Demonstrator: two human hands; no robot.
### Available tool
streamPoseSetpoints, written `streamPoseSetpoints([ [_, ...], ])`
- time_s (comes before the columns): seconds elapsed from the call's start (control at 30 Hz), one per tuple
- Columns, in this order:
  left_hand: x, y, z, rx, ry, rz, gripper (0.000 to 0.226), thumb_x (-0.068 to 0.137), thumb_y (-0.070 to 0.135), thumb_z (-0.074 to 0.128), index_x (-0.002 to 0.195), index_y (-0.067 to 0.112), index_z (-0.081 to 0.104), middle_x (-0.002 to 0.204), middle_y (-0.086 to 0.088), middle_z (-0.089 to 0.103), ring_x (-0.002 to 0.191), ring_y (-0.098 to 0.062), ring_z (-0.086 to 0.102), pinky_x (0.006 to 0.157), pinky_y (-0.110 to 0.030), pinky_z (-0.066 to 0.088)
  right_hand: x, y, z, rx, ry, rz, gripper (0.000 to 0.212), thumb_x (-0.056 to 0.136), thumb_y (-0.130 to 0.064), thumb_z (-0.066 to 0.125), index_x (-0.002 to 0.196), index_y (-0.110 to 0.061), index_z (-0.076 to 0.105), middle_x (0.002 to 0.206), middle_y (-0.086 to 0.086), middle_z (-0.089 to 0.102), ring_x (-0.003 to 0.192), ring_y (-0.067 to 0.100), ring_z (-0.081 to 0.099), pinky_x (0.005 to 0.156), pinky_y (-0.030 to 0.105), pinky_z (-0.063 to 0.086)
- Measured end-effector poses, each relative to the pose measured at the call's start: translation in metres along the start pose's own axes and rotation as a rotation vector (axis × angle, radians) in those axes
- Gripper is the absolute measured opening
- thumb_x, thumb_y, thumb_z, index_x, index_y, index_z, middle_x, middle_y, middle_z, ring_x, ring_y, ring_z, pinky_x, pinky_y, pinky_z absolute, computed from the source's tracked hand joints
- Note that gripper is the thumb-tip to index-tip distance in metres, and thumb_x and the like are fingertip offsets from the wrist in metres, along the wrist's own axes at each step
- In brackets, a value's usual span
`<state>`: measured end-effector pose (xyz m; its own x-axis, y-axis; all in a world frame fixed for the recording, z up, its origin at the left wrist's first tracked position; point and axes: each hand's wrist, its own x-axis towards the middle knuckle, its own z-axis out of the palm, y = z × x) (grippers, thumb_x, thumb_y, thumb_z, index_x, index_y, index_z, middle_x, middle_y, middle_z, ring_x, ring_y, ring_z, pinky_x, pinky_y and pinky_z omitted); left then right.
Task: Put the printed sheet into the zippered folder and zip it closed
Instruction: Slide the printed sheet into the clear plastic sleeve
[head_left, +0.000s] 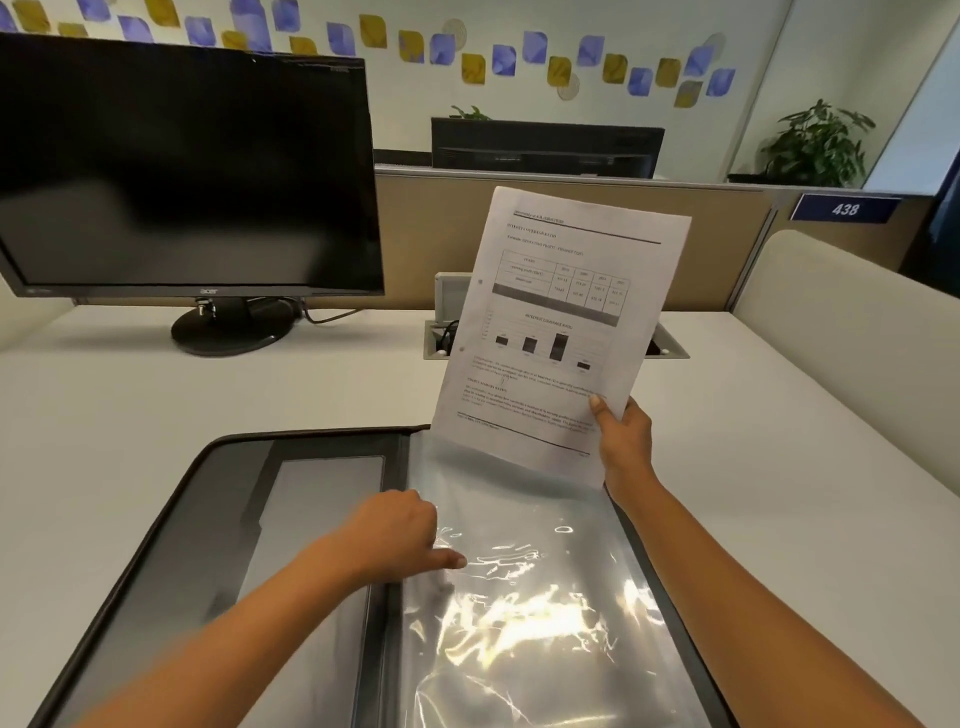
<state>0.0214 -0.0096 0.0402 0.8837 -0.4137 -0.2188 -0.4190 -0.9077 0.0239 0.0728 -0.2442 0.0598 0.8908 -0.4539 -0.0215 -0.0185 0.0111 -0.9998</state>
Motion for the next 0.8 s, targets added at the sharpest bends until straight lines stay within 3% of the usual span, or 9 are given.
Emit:
streamPoseSetpoints([
  [0.1,0.003,0.000,-0.008,-0.025,0.009,-0.010,0.056,0.080,0.063,0.049,0.056,0.013,0.054,0.055,0.000,0.049,0.057,-0.017,0.050,0.049,-0.023,0.032,0.004,0.002,0.003,0.018,-0.001,0.014,0.026,0.092,-0.025,0.052,0.116,-0.017,0.052,0.113,0.006,0.059,0.106,0.029,0.055,0.097,0.053,0.046],
  [0.2,0.018,0.000,-0.009,-0.176,0.137,-0.049,0.040,0.083,0.053,0.054,0.094,0.017,0.069,0.094,-0.005,0.069,0.089,-0.021,0.062,0.071,-0.028,0.047,0.009,0.003,0.007,0.040,0.006,0.027,0.022,0.092,-0.024,0.052,0.113,-0.019,0.053,0.107,0.002,0.059,0.104,0.028,0.055,0.094,0.050,0.046],
  [0.27,0.032,0.000,-0.006,-0.275,0.188,-0.074,0.044,0.085,0.048,0.055,0.120,0.021,0.057,0.123,-0.004,0.060,0.113,-0.021,0.054,0.090,-0.032,0.042,0.015,0.001,0.010,0.061,0.013,0.027,0.025,0.092,-0.022,0.052,0.116,-0.016,0.053,0.107,0.002,0.059,0.103,0.027,0.055,0.093,0.048,0.047],
  [0.37,0.057,0.001,0.003,-0.332,0.153,-0.073,0.070,0.086,0.048,0.053,0.141,0.014,0.028,0.151,-0.007,0.028,0.138,-0.022,0.025,0.110,-0.035,0.024,0.024,-0.003,0.016,0.087,0.015,0.023,0.027,0.092,-0.021,0.051,0.119,-0.015,0.052,0.108,0.002,0.058,0.104,0.027,0.055,0.092,0.047,0.046],
  [0.5,0.083,0.003,0.016,-0.281,0.097,-0.078,0.088,0.086,0.058,0.044,0.146,0.010,0.001,0.156,-0.011,0.000,0.143,-0.024,0.000,0.116,-0.041,0.004,0.038,-0.008,0.025,0.117,-0.009,0.017,0.024,0.093,-0.020,0.050,0.117,-0.017,0.052,0.110,0.003,0.058,0.105,0.027,0.055,0.092,0.047,0.046],
  [0.8,0.097,0.006,0.041,-0.340,0.223,-0.013,0.074,0.089,0.056,0.038,0.146,0.021,0.007,0.156,-0.005,0.011,0.143,-0.017,0.006,0.116,-0.034,0.002,0.066,0.002,0.037,0.144,-0.019,0.026,0.028,0.093,-0.020,0.051,0.120,-0.016,0.051,0.110,0.003,0.059,0.103,0.026,0.055,0.093,0.047,0.047],
])
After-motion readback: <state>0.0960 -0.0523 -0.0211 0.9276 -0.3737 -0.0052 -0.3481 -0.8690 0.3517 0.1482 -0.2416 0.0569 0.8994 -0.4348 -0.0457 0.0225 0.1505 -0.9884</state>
